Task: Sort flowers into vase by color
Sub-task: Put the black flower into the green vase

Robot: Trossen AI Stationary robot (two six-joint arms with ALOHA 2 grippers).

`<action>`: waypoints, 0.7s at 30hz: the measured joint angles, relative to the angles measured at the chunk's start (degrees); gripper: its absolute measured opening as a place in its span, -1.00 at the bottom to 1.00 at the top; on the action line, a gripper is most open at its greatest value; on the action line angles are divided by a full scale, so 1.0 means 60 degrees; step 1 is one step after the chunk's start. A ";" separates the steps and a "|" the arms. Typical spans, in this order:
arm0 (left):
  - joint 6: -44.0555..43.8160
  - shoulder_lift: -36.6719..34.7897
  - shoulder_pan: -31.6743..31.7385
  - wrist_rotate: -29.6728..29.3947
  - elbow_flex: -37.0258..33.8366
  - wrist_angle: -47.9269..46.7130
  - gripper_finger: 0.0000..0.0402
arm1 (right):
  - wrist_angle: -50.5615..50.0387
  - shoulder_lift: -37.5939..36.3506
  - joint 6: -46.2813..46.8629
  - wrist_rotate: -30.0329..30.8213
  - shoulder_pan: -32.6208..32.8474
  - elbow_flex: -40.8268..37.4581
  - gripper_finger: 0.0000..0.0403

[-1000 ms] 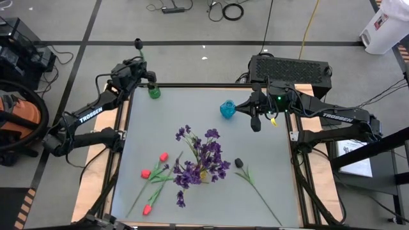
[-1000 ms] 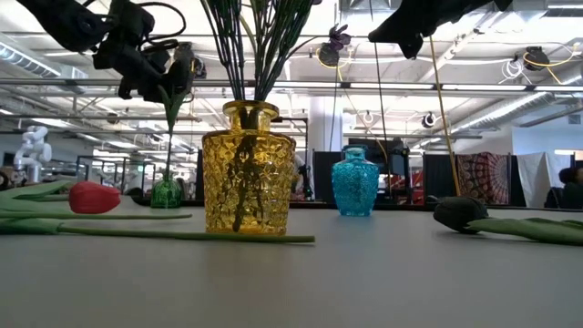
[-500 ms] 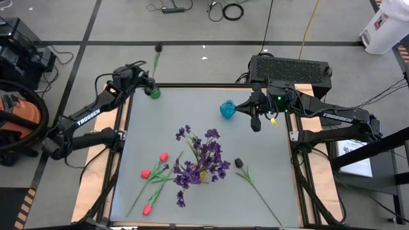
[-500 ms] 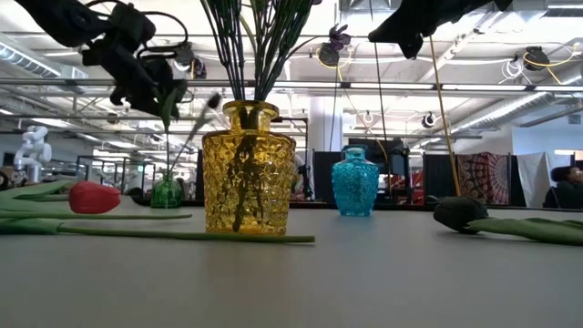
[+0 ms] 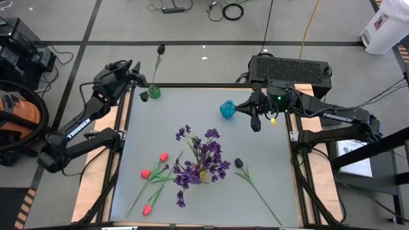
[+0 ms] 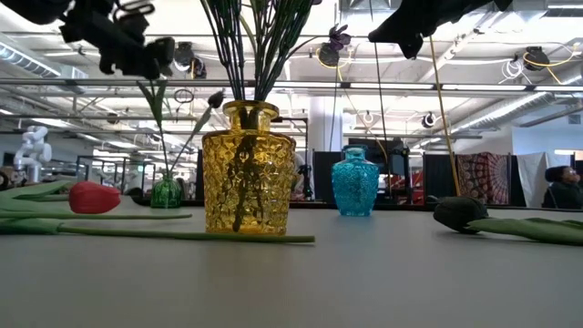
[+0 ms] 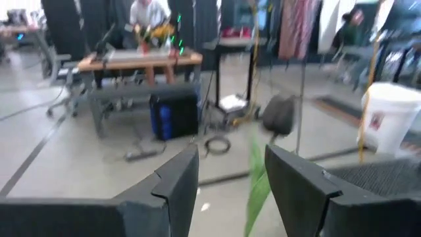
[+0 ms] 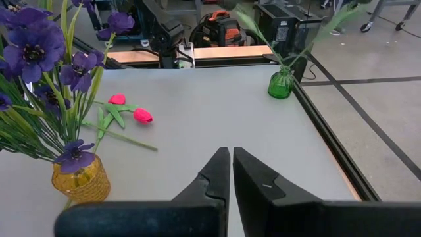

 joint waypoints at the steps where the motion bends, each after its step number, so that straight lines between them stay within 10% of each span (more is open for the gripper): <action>1: -0.0006 -0.0099 0.0000 0.0109 0.0001 0.0149 -0.09 | 0.0003 0.0000 0.0000 0.0000 0.0000 0.0000 -0.93; 21: -0.1039 -0.2099 -0.0745 0.5279 0.0007 0.0371 -0.09 | 0.0002 0.0000 0.0000 0.0002 0.0000 0.0000 -0.93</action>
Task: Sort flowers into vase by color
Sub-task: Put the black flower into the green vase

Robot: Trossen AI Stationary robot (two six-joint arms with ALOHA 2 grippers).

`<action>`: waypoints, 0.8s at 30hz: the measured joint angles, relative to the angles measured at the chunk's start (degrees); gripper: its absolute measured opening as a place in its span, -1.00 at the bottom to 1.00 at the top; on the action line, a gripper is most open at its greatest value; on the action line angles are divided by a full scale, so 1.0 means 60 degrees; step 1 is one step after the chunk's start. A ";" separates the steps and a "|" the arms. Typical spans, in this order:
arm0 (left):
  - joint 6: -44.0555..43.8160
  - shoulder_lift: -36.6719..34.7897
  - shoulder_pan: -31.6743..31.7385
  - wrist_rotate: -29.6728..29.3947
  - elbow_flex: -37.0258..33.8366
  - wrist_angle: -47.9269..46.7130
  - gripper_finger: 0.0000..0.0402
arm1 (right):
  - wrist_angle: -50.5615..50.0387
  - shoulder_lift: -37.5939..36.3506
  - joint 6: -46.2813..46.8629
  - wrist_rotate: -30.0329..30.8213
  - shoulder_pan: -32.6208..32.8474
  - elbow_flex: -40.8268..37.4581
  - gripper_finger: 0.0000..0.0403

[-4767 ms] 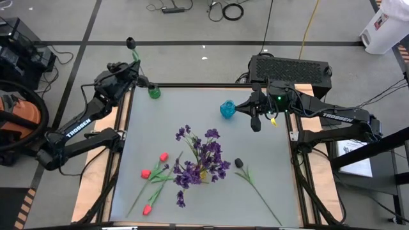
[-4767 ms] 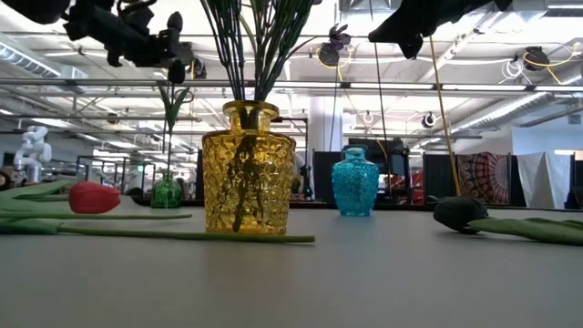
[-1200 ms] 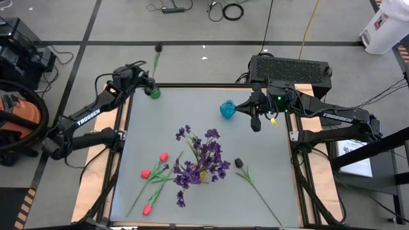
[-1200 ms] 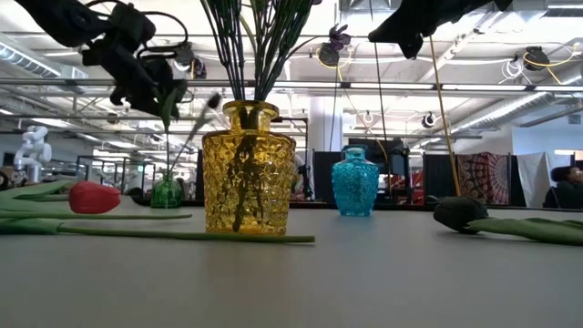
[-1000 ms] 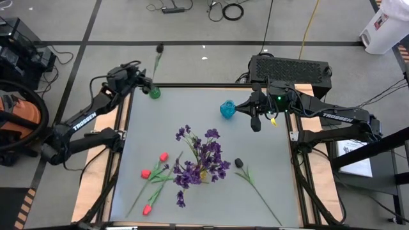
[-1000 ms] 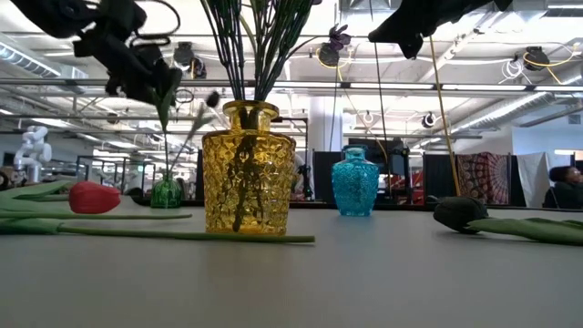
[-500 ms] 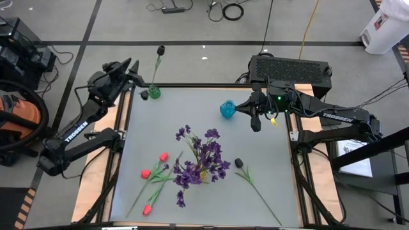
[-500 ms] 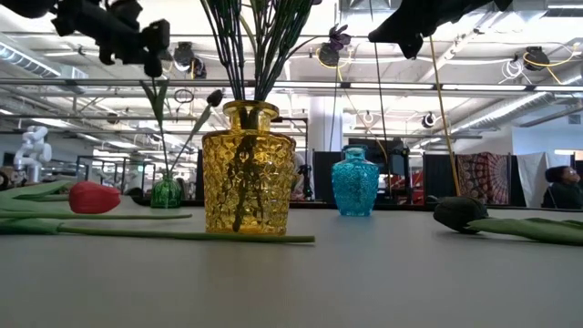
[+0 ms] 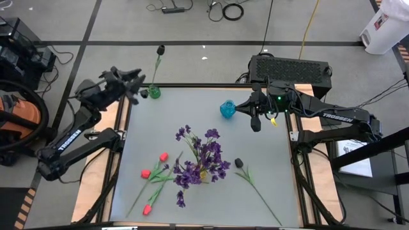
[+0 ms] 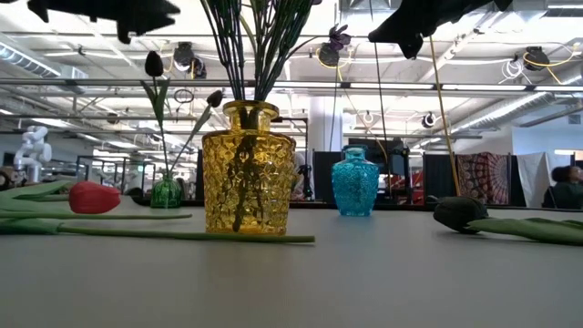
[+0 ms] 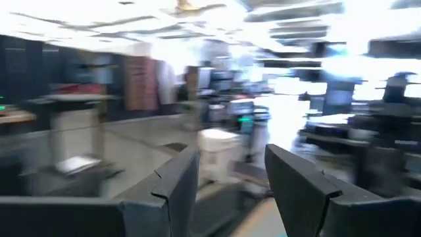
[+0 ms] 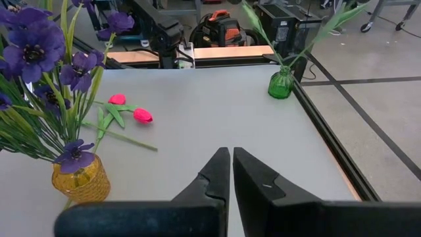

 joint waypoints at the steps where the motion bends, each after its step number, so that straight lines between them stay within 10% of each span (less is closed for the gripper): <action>1: -0.0056 -0.0053 -0.0077 0.0359 0.0000 -0.0005 -0.09 | -0.0002 0.0000 0.0000 -0.0003 0.0000 0.0000 -0.93; 12: -0.0050 -0.0141 -0.1233 0.2534 0.0007 -0.0334 -0.09 | 0.0000 0.0001 0.0000 0.0000 0.0000 0.0000 -0.93; 24: 0.1641 -0.0119 -0.2157 0.2739 0.0004 -0.3954 -0.09 | 0.0001 0.0000 0.0000 0.0000 0.0000 0.0000 -0.93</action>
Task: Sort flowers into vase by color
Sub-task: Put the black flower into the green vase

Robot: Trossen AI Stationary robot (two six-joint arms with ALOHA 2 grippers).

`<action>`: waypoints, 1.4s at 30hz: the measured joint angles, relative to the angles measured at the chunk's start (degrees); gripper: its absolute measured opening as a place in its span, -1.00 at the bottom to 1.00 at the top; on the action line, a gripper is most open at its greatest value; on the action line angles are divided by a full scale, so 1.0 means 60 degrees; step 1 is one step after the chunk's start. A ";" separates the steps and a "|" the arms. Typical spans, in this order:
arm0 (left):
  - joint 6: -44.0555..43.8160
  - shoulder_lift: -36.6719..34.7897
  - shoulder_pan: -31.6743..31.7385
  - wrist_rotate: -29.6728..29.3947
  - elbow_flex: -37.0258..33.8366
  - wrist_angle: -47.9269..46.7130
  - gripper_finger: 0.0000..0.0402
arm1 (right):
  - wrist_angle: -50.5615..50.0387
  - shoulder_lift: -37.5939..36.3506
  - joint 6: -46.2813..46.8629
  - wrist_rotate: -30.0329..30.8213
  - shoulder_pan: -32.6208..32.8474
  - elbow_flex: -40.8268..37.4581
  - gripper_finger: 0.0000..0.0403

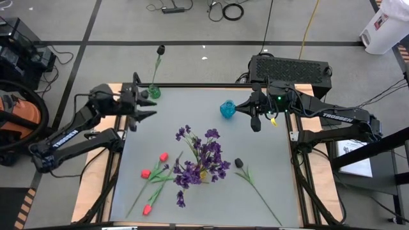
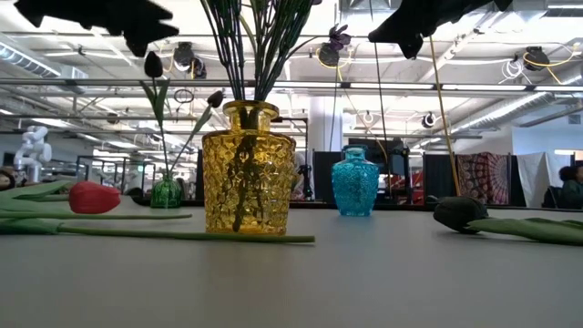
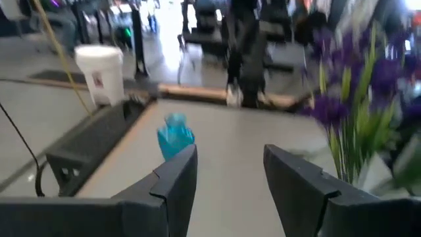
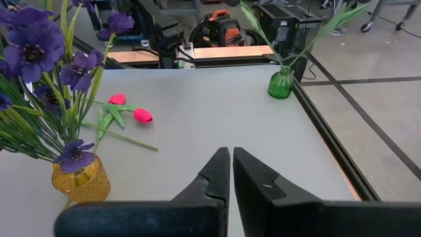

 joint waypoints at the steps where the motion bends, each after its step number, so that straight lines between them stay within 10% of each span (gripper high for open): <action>1: 0.0224 0.0000 -0.0087 0.0000 0.0000 -0.0247 -0.09 | -0.0003 0.0000 0.0000 0.0000 0.0000 0.0000 -0.93; 16: -0.0186 0.0007 -0.2813 -0.0071 0.0000 -0.0729 -0.09 | -0.0003 0.0000 0.0000 0.0000 0.0000 0.0000 -0.93; 27: -0.0634 0.0283 -0.4653 -0.3884 -0.0015 -0.2158 -0.09 | 0.0032 0.0000 0.0000 -0.0001 0.0000 0.0000 -0.93; 42: -0.1371 0.1202 -0.6317 -0.3913 -0.0018 -0.2832 -0.09 | 0.0064 0.0000 0.0731 -0.0003 0.0000 0.0000 -0.93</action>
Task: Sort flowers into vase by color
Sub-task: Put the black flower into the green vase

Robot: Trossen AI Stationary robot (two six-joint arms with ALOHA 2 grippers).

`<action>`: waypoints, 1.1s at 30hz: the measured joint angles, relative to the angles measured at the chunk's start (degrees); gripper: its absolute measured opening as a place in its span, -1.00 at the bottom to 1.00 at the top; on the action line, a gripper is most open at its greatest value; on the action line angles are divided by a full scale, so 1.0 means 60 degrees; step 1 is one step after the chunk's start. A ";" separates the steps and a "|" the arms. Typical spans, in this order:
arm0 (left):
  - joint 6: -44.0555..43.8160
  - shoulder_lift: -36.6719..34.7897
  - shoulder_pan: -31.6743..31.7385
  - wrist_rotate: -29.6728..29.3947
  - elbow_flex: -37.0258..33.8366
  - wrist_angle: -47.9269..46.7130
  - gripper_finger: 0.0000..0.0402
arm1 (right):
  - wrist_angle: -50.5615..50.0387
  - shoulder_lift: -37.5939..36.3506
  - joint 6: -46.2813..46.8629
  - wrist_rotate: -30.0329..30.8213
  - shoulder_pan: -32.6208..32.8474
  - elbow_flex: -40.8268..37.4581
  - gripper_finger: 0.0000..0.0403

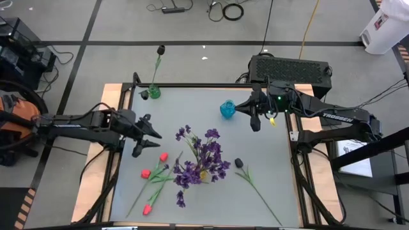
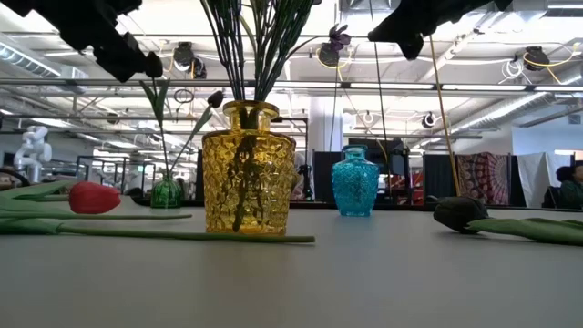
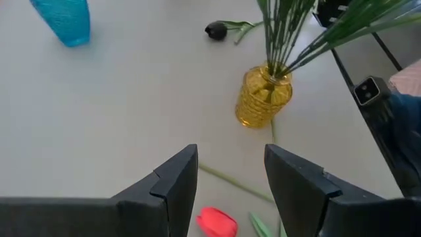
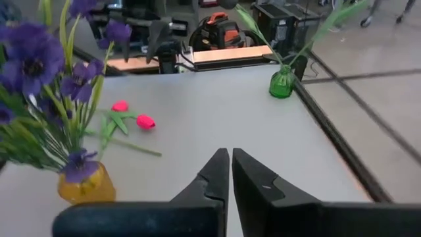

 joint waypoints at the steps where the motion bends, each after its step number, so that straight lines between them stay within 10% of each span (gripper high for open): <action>1: 0.0001 -0.0002 -0.0023 -0.0005 0.0000 0.0003 -0.09 | 0.0008 0.0000 0.0173 0.0000 0.0000 0.0000 -0.93; 21: -0.0051 -0.0003 -0.0041 -0.1376 0.0000 0.0004 -0.09 | -0.2130 0.0658 0.0658 -0.0828 0.1693 0.0000 -0.93; 33: -0.0051 0.0015 -0.0041 -0.1729 0.0000 0.0000 -0.09 | -0.3031 0.1073 0.3510 -0.0801 0.3492 -0.0004 -0.93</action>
